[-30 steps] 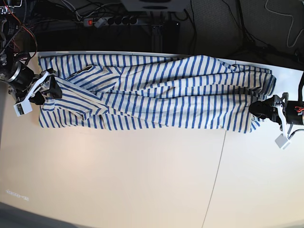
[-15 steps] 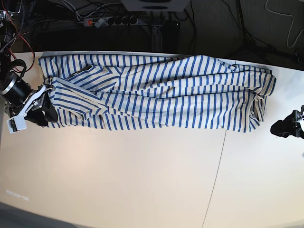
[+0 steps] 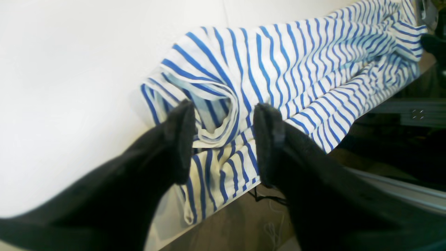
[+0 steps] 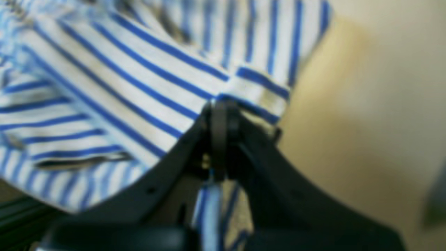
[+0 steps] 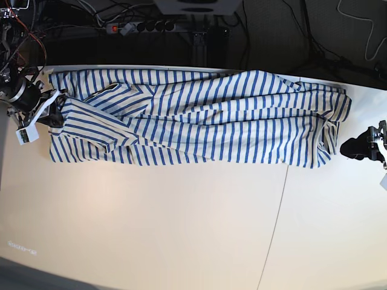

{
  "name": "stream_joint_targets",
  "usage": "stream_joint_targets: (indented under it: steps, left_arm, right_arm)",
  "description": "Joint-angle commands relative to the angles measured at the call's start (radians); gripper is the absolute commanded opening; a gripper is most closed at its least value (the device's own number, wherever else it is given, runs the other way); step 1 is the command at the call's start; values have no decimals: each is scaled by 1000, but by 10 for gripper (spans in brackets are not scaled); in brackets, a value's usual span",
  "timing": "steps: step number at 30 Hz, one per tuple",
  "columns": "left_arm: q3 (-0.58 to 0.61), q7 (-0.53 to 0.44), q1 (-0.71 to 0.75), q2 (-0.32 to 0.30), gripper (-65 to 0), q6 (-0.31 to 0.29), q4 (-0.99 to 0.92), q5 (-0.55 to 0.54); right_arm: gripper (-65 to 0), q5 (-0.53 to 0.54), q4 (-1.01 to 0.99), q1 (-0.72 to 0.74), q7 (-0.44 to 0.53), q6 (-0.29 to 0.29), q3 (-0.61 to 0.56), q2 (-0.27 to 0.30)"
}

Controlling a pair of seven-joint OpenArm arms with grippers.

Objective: Fold the T-shirt properly
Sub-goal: 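Open both grippers and release the folded shirt, then grasp the two ends of the folded shirt with both grippers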

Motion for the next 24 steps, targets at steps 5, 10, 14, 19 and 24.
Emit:
stream_joint_targets:
  steps: [5,10,14,19,24]
  left_arm:
    - [-10,-11,-16,-23,-318,-24,12,-21]
    - [-10,-11,38,-14,-247,-24,12,-21]
    - [-10,-66,102,5,-211,-24,12,-13]
    - [-10,-254,128,8,-211,-24,11,190]
    - [-10,-255,128,8,-211,-24,-4,227]
  right_arm:
    - [-650,122,46,8,31,87,9,19]
    - [-650,140,196,7,-3,87,9,19]
    - [-650,167,236,8,-13,87,7,14]
    - [-650,164,236,8,-25,87,-24,13]
    - [-650,146,236,8,-28,87,-61,13]
